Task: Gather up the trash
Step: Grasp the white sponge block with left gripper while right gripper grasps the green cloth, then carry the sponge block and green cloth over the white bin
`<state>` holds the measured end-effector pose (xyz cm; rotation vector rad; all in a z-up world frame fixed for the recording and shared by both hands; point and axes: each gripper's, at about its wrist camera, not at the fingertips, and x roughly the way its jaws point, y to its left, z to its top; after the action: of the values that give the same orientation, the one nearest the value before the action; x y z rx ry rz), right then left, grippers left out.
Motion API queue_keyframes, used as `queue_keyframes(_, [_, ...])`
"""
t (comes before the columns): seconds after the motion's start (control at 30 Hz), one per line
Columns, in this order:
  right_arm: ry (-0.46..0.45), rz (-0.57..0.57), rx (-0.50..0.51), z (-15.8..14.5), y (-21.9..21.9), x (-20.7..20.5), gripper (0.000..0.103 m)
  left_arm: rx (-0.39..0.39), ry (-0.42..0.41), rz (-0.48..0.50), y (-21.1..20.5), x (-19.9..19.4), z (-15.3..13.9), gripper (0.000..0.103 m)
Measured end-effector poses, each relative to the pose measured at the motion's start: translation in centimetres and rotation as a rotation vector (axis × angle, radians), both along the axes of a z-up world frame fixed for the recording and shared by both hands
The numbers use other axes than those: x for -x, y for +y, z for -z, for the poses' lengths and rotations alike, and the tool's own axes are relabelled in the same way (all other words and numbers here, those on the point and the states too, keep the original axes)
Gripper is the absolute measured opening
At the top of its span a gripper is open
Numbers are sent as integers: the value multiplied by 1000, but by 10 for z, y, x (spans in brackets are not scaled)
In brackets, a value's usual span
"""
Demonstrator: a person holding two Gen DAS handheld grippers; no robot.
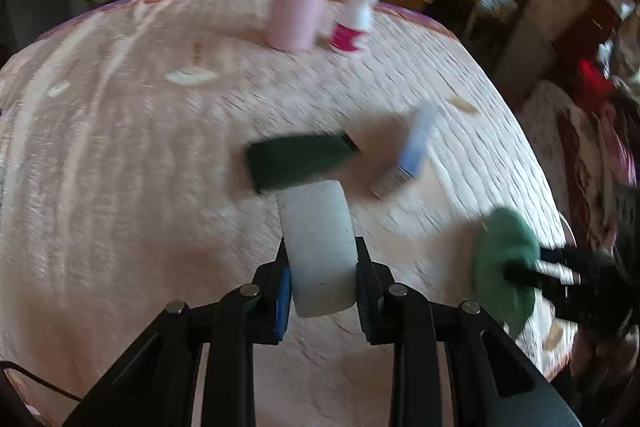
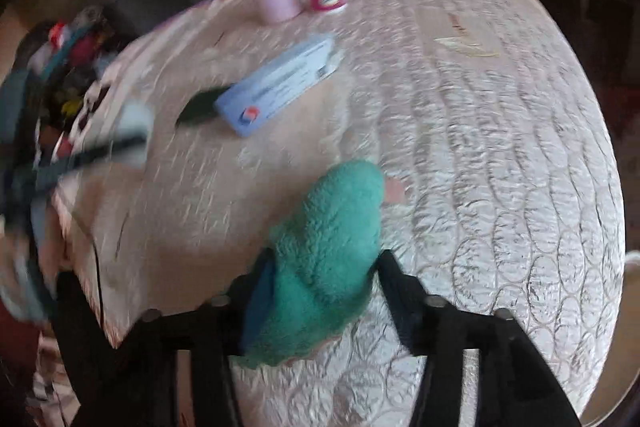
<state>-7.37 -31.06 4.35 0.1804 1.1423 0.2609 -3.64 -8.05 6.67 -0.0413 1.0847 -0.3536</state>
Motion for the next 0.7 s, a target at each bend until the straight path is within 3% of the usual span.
queue_keyframes(0.13, [-34,122,-23,-3,-8,8,66,-10,1,46,-21,13,5,29])
queue_keyframes(0.33, [-47,156,-58,4,-4,23,66,9,5,76,-37,25,6,29])
queue_keyframes(0.4, [-49,176,-111,9,-9,27,56,12,0,77,-39,28,5,29])
queue_keyframes(0.5, [-60,184,-133,6,-14,33,49,5,-11,78,-43,31,3,29])
queue_keyframes(0.7, [-99,185,-113,-9,-22,42,48,0,-29,83,-53,32,0,29])
